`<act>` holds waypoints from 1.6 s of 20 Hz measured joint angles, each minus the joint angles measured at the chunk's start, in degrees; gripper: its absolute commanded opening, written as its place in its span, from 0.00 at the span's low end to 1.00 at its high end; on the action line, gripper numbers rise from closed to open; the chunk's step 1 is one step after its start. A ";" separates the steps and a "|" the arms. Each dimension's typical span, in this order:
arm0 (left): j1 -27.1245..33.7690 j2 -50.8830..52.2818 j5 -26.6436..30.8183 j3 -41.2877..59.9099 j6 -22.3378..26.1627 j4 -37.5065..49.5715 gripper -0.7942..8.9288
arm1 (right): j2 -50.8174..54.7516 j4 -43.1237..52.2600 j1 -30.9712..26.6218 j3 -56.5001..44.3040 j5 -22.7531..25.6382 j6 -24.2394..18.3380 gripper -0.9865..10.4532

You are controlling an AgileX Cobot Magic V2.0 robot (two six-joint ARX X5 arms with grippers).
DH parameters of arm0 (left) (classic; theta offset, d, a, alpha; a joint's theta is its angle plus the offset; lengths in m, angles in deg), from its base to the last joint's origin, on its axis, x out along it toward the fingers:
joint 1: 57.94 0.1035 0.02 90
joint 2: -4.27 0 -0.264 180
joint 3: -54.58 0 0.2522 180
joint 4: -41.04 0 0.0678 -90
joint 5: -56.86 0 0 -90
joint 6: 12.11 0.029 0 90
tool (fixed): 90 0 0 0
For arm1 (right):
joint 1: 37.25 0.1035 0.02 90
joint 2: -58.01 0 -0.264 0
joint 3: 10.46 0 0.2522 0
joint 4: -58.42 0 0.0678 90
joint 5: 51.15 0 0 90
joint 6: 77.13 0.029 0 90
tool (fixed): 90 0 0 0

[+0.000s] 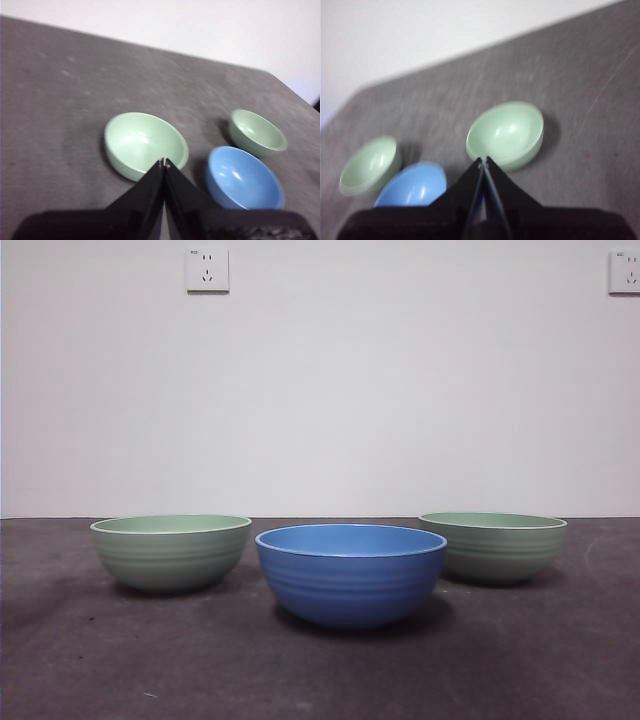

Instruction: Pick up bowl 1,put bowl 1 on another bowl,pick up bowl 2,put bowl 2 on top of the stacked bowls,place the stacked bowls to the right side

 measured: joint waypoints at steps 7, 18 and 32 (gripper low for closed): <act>0.00 -10.73 -7.17 -11.39 7.15 -12.52 0.07 | -13.49 -19.37 0.02 16.48 -5.53 -11.56 0.08; 0.00 -20.87 -13.18 -21.31 18.01 -27.69 0.07 | -24.24 -36.28 2.29 27.41 -5.66 -20.22 0.08; 0.00 -21.03 -13.16 -21.35 19.26 -27.17 0.79 | -24.79 -35.43 2.29 27.41 -5.62 -19.19 0.64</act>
